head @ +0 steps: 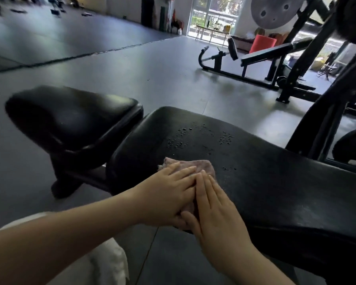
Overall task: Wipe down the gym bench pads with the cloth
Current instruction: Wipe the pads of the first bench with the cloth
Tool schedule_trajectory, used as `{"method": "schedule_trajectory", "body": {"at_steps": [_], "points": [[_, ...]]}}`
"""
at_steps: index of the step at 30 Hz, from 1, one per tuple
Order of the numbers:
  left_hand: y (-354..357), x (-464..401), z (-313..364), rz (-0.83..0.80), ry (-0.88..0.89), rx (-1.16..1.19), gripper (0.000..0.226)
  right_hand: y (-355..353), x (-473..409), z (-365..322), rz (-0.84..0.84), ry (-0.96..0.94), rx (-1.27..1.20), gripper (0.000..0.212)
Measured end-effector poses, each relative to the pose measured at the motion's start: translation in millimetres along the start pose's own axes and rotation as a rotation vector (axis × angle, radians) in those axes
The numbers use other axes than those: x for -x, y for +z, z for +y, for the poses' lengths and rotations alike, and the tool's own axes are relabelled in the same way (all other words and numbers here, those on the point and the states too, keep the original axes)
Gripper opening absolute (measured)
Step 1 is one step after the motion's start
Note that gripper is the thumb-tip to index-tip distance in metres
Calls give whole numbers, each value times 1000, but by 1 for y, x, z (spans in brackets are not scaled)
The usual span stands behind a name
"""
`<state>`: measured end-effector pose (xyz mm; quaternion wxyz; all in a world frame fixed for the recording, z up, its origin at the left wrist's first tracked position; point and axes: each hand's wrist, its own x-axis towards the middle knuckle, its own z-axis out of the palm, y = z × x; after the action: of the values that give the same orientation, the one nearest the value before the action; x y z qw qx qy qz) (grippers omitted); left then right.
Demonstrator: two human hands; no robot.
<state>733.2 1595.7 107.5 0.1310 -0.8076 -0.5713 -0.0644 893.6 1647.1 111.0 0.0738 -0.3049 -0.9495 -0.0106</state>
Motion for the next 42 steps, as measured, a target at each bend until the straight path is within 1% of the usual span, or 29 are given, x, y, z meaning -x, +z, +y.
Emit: {"method": "schedule_trajectory", "body": {"at_steps": [4, 7, 9, 11, 12, 14, 17, 19, 21, 22, 23, 24, 26, 28, 32, 36, 39, 42], "points": [[2, 28, -30, 32, -1, -17, 80, 3, -19, -24, -37, -121, 41, 81], [4, 47, -52, 70, 4, -8, 76, 6, -35, -42, -86, -187, 53, 81], [4, 55, -64, 113, -34, 21, 73, 5, -51, -51, -114, -228, 64, 85], [2, 60, -72, 136, -92, 79, 78, -2, -68, -59, -104, -324, 58, 90], [1, 60, -76, 136, -119, 105, 81, -5, -74, -61, -108, -369, 29, 89], [0, 60, -84, 108, -164, 157, 83, -13, -88, -59, -229, -387, -15, 86], [2, 60, -92, 105, -235, 193, 80, -14, -105, -57, -297, -367, -53, 86], [3, 62, -91, 171, -266, 260, 69, -18, -106, -59, -313, -352, -63, 87], [1, 66, -91, 310, -323, 412, 51, -21, -101, -61, -263, -381, -18, 89], [0, 69, -92, 392, -383, 457, 44, -23, -99, -64, -223, -418, -6, 88], [0, 73, -94, 462, -459, 469, 40, -24, -98, -67, -205, -461, -16, 86], [0, 75, -96, 511, -531, 463, 37, -23, -99, -71, -220, -495, -32, 83], [0, 78, -98, 545, -606, 440, 36, -18, -107, -77, -289, -518, -29, 82], [0, 75, -97, 548, -602, 399, 36, -10, -120, -77, -307, -517, 4, 84], [2, 67, -91, 495, -510, 343, 34, -2, -151, -60, -310, -493, -9, 70], [6, 64, -94, 438, -426, 351, 37, -1, -188, -38, -376, -367, 36, 55], [8, 66, -96, 414, -413, 355, 37, 3, -217, -21, -370, -287, 24, 51], [10, 65, -97, 412, -411, 402, 34, 8, -246, -5, -373, -184, 28, 52]]}}
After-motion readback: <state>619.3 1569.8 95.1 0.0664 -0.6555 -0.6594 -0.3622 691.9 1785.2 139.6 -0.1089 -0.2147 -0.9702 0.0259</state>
